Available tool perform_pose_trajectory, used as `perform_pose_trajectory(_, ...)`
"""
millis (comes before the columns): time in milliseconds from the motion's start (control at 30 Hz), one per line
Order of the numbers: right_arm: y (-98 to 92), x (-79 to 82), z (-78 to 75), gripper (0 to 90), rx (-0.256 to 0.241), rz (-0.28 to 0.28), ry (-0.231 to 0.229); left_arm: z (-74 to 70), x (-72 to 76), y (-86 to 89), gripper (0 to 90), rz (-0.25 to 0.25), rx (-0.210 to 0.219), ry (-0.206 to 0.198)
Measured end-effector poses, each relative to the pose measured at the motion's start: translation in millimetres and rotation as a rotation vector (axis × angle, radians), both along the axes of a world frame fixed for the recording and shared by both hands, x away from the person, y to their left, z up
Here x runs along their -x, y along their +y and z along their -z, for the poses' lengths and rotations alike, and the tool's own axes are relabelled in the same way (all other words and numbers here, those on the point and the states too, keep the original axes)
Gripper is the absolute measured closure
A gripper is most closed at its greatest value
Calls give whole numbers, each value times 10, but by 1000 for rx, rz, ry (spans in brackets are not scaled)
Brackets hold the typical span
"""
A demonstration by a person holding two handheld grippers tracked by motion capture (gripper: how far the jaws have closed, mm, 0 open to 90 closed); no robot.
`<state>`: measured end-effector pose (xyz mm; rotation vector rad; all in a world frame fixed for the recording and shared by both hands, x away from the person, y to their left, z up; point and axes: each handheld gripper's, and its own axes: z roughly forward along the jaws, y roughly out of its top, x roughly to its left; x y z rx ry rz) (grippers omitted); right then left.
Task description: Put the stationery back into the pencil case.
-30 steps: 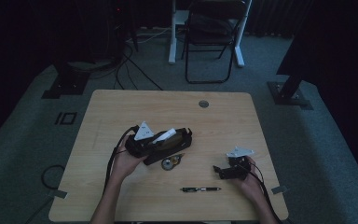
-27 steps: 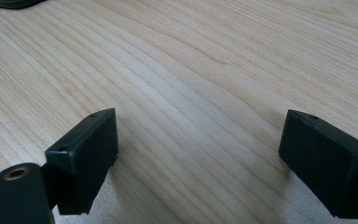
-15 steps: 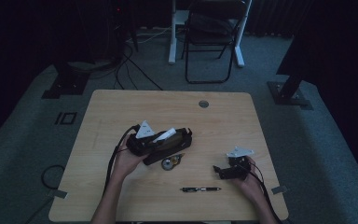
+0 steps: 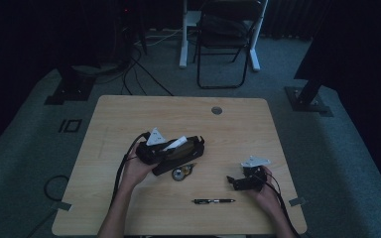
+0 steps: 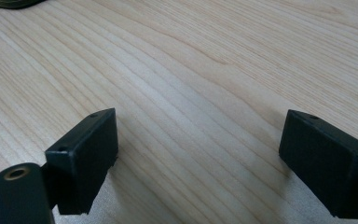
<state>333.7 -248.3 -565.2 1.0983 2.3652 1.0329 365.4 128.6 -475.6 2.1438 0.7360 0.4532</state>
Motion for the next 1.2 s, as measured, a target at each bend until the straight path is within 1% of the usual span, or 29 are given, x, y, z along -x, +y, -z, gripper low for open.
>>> perform_pose_trajectory(367,0,0,0,116,0,0,1,41,-43,2,712,-1,-5,13)
perform_pose_trajectory(533,0,0,0,116,0,0,0,73,-56,-23,712,7,-19,19)
perform_pose_trajectory(800,0,0,0,116,0,0,0,109,-90,-30,712,3,-34,26)
perform_pose_trajectory(1033,0,0,0,116,0,0,0,142,-114,-43,711,-1,-41,41)
perform_pose_trajectory(1200,0,0,0,116,0,0,0,157,-113,-67,711,12,-50,46)
